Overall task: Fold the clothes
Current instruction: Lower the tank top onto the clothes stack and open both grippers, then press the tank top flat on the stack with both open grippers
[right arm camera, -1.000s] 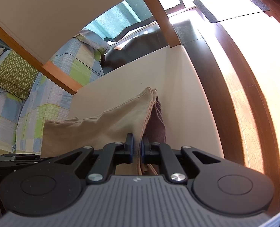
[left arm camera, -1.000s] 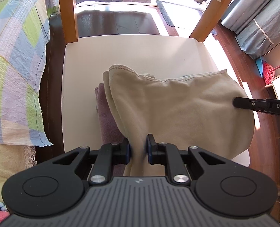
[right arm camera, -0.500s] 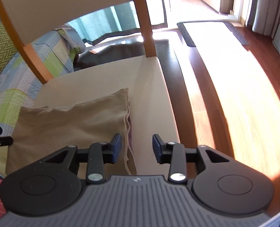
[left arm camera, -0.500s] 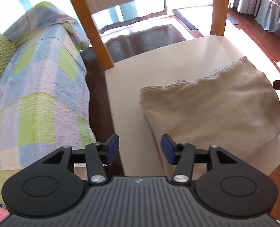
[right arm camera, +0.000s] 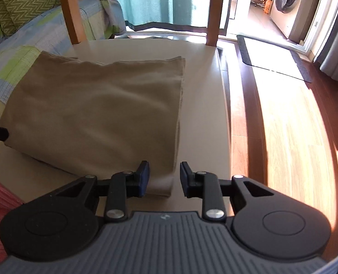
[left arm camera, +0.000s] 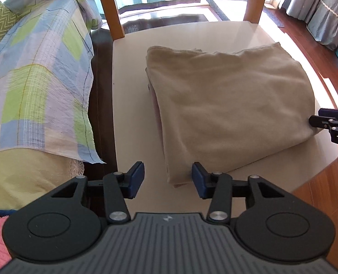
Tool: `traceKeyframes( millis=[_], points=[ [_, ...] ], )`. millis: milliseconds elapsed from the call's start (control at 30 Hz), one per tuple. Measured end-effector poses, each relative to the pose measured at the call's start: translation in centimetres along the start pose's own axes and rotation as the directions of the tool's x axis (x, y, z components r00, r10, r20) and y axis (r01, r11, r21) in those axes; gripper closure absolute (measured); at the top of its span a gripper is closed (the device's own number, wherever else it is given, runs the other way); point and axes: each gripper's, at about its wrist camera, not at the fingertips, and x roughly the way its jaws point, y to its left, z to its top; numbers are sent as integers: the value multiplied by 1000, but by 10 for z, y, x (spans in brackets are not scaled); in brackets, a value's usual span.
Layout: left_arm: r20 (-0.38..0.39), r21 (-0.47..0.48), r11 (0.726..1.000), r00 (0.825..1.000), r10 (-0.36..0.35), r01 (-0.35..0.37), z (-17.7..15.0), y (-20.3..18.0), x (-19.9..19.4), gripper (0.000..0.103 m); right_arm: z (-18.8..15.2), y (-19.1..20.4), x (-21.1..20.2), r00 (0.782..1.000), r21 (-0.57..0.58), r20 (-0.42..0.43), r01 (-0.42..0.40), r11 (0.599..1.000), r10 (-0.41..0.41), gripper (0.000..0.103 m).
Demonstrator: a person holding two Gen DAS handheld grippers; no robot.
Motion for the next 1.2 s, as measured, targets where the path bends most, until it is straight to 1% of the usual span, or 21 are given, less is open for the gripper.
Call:
traceKeyframes(
  millis=[100, 167, 200, 233, 267, 300, 333, 367, 433, 467, 500, 533, 567, 633, 700, 767, 867, 967, 1033, 1100, 1200],
  points=[
    [44, -57, 998, 999, -8, 10, 3, 9, -13, 53, 9, 10, -20, 995, -19, 74, -71, 997, 72, 78],
    [39, -59, 998, 999, -9, 12, 5, 8, -9, 52, 16, 27, -18, 984, -70, 92, -147, 987, 153, 79],
    [29, -50, 999, 1000, -1, 2, 5, 6, -6, 52, 18, 34, -13, 982, -89, 86, -160, 983, 168, 80],
    [8, -33, 999, 1000, 22, -22, 7, 6, 2, 53, 18, 40, -6, 985, -102, 72, -151, 983, 159, 80],
    [-15, -14, 999, 999, 47, -48, 10, 6, 11, 53, 19, 42, 3, 992, -109, 46, -108, 988, 113, 80],
    [-7, -19, 999, 999, 44, -44, 14, 9, 11, 54, 19, 42, 14, 999, -115, 12, -38, 993, 39, 79],
    [3, -24, 999, 999, 43, -43, 15, 10, 8, 54, 19, 39, 18, 1000, -106, 0, 1, 994, -1, 79],
    [40, -32, 998, 998, 55, -54, 21, 13, 0, 55, 21, 34, 15, 1000, -83, 13, 10, 996, -9, 79],
    [84, -24, 998, 994, 65, -63, 33, 14, -10, 57, 27, 23, 6, 999, -35, 51, 16, 999, -15, 79],
    [104, -19, 998, 992, 69, -67, 38, 14, -15, 57, 31, 20, 0, 997, -23, 76, 6, 1000, -4, 79],
    [121, -11, 999, 991, 53, -52, 45, 12, -19, 57, 34, 19, -5, 995, -22, 96, -10, 1000, 12, 79],
    [149, 14, 1000, 988, 24, -27, 54, 5, -19, 57, 39, 19, -8, 992, -28, 116, -37, 999, 40, 79],
    [162, 36, 999, 987, 11, -17, 59, 0, -18, 57, 45, 23, -7, 989, -42, 134, -64, 997, 69, 79],
    [182, 115, 993, 983, -15, -6, 67, -15, -6, 57, 58, 33, 2, 981, -82, 158, -105, 991, 117, 79],
    [175, 159, 987, 984, -27, -1, 73, -23, 13, 57, 72, 42, 24, 975, -113, 168, -130, 985, 148, 80],
    [148, 174, 985, 989, -6, -20, 80, -27, 35, 57, 82, 43, 49, 977, -123, 151, -130, 984, 148, 80],
    [127, 157, 986, 991, 43, -63, 91, -21, 60, 55, 94, 25, 82, 987, -71, 140, -72, 995, 81, 81],
    [135, 107, 992, 989, 53, -68, 101, -13, 59, 54, 106, 3, 88, 986, -1, 159, -43, 999, 42, 80],
    [153, 64, 996, 987, 52, -63, 105, -7, 49, 56, 113, -9, 85, 983, 44, 183, -35, 998, 26, 80],
    [189, 9, 999, 981, 44, -46, 103, -1, 28, 57, 112, -9, 69, 978, 55, 204, -49, 997, 37, 80],
    [170, -19, 1000, 985, 1, 2, 85, -4, 9, 57, 95, 3, 42, 969, 28, 217, -124, 992, 115, 80]
  ],
)
